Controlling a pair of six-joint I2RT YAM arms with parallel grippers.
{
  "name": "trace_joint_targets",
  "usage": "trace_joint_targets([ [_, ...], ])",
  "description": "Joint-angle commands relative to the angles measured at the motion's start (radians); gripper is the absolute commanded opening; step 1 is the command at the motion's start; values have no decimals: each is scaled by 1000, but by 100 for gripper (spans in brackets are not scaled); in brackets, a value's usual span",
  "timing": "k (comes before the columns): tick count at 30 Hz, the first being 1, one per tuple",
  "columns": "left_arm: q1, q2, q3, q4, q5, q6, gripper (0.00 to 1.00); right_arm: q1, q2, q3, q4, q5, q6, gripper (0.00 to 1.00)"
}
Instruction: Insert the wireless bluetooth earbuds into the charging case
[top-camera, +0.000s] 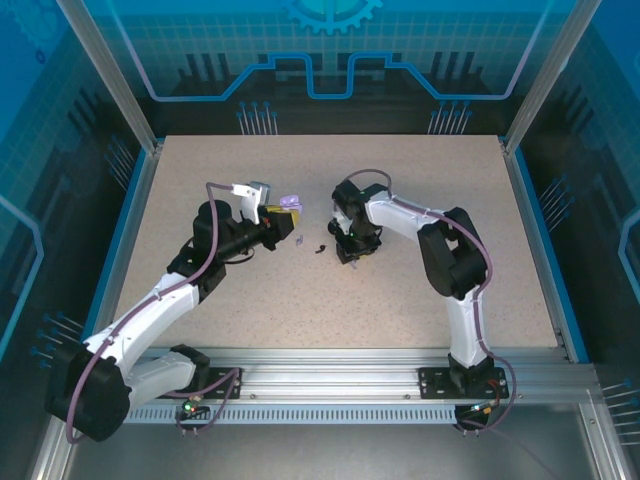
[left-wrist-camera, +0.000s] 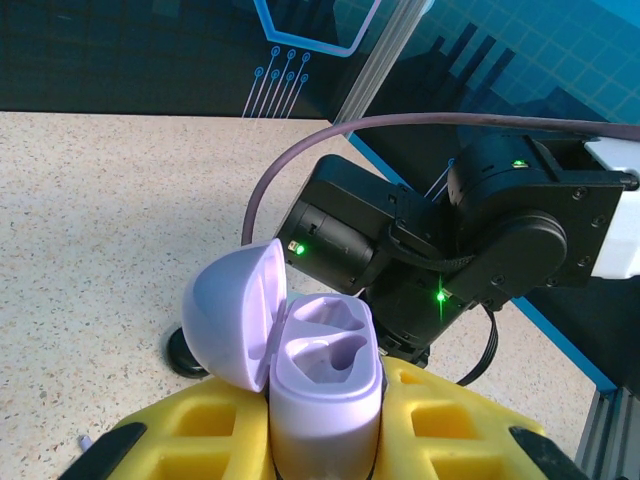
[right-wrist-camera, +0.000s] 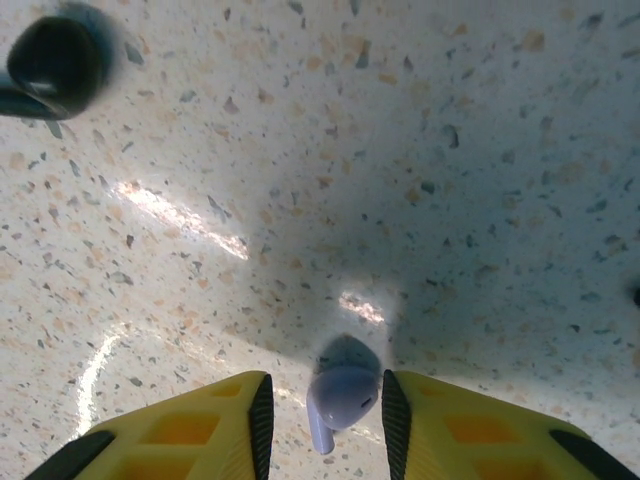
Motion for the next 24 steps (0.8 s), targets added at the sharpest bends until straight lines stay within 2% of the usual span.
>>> trace_joint_targets([
  [1,7,-23,-9,11,19,-2,12,9,33,31,-36,11,15,36],
  [24,7,-27,-11,7,17,2,12,48,61,34,-79,96,24,35],
])
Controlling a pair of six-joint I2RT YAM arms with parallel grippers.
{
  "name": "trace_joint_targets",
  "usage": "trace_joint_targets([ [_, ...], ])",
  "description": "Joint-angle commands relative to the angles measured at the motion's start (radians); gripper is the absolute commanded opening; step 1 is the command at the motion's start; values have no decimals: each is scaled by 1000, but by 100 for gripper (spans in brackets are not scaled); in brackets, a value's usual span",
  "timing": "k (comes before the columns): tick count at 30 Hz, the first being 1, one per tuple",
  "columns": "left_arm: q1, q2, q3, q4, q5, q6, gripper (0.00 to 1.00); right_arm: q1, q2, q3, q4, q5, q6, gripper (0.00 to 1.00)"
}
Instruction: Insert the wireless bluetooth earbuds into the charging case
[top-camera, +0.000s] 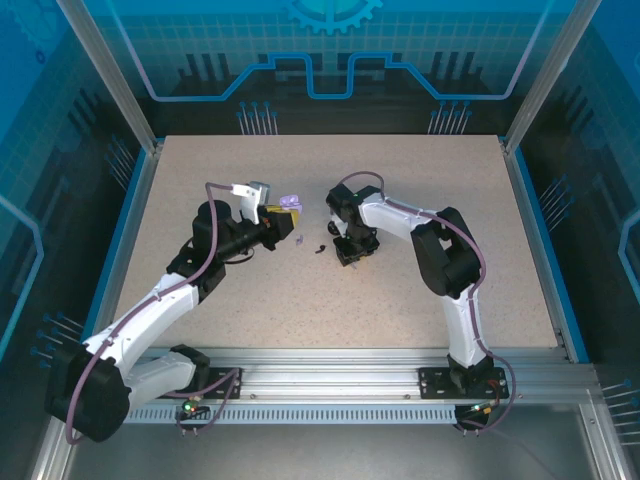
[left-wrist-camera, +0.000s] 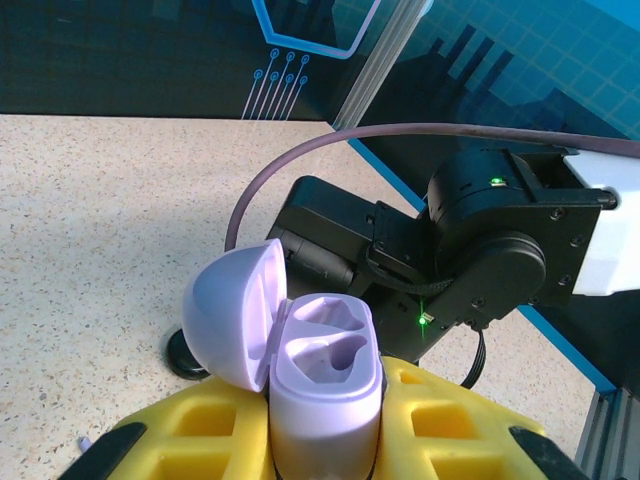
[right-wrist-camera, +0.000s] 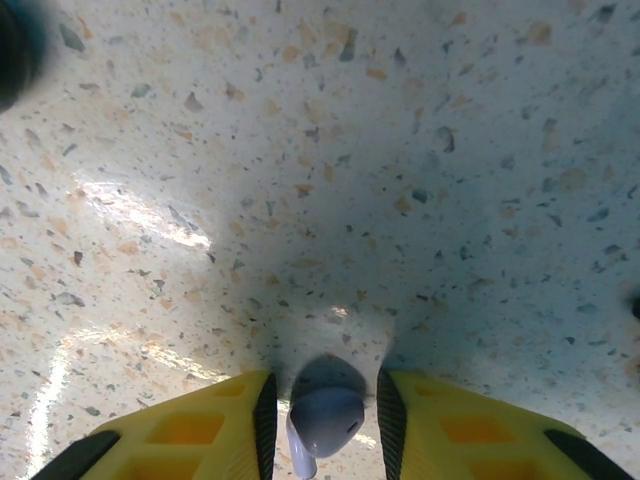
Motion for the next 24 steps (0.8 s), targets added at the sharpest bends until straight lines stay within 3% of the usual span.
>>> trace_joint_targets([
  [1,7,-23,-10,6,17,2,12,19,28,12,-54,15,19,34],
  [24,7,-19,-9,5,20,4,12,4,-46,-42,19,-1,66,21],
])
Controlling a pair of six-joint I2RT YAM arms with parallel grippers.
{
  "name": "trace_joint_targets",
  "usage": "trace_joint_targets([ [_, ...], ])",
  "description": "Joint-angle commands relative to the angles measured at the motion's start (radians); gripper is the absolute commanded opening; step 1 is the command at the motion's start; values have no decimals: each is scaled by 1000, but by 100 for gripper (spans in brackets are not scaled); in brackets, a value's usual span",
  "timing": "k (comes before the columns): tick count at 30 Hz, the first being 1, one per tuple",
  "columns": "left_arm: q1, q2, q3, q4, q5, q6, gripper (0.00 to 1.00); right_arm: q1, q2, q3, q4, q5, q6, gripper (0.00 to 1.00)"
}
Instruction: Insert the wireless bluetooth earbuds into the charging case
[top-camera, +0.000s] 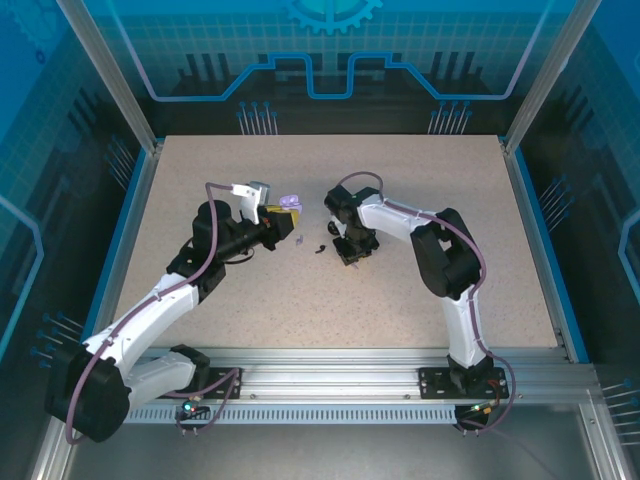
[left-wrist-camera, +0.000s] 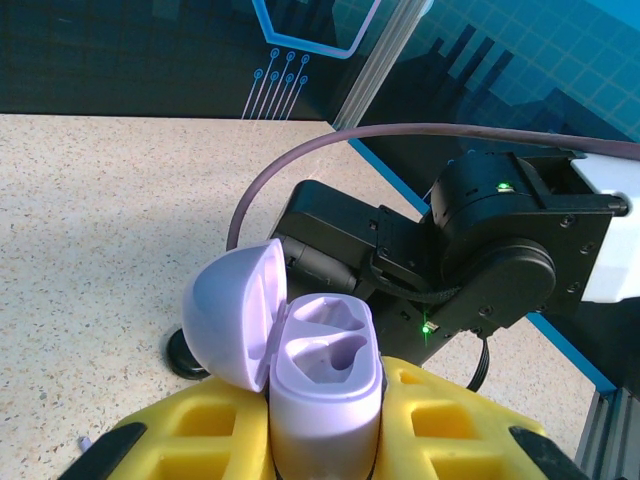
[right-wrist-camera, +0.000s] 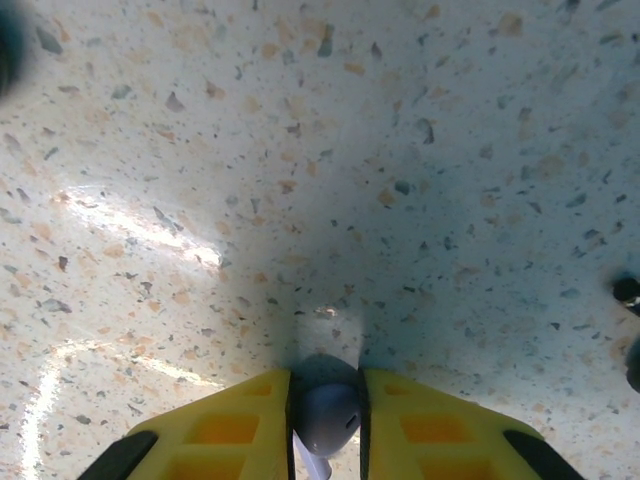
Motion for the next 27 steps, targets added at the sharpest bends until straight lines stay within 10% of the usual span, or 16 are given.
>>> trace_joint_targets([
  [1,7,-19,-9,4,20,2,12,-12,-45,-34,17,-38,31,21],
  [27,-54,131,-44,111,-11,-65,12,-196,-370,-367,470,-339,206,19],
])
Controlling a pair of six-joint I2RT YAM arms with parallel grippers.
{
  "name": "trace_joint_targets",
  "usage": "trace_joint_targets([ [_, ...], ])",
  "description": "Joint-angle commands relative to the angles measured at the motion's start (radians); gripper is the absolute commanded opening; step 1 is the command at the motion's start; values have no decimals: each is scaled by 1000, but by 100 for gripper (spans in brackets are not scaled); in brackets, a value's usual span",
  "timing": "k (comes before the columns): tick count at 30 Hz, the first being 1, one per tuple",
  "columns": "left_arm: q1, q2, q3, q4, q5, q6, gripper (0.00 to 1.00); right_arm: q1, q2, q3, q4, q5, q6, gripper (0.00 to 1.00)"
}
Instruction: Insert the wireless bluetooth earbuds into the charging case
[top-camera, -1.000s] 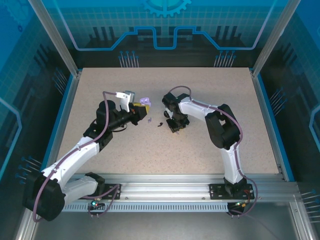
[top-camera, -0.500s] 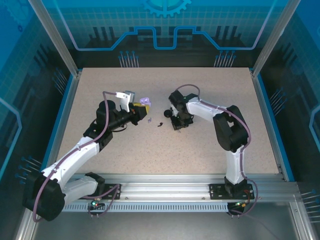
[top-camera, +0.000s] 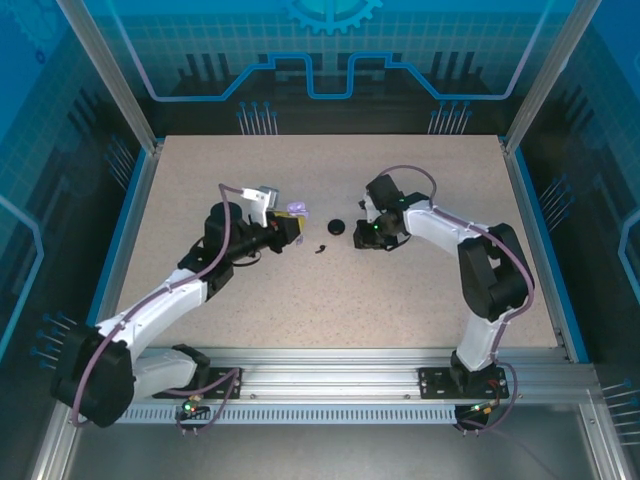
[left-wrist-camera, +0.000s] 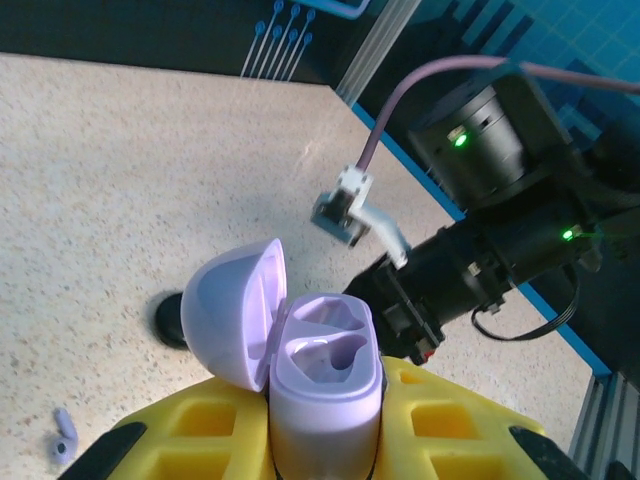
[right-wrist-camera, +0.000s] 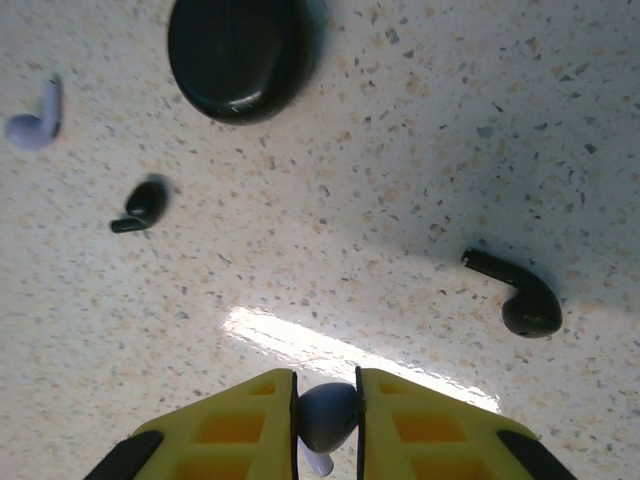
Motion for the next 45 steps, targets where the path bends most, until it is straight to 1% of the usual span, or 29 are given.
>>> trace_joint_targets([
  [1,-24,45,-18,63,-15,-36,12,-27,-66,-41,108,-102,48,19],
  [12,-74,198,-27,167,-45,-91,11,-61,-194,-99,223,-203,94,19],
  [19,-87,252,-38,276,-37,-137,11,-64,-281,-107,288,-235,145,19],
  [27,-112,308,-35,411,-12,-170,11,-61,-350,-83,309,-261,181,20],
  [35,-145,332,-41,574,21,-148,12,-37,-413,-44,322,-283,196,21],
  [41,-161,319,-40,635,36,-106,11,-18,-453,-17,322,-296,184,21],
  [45,-171,309,-39,666,44,-90,12,6,-485,-5,330,-277,167,22],
])
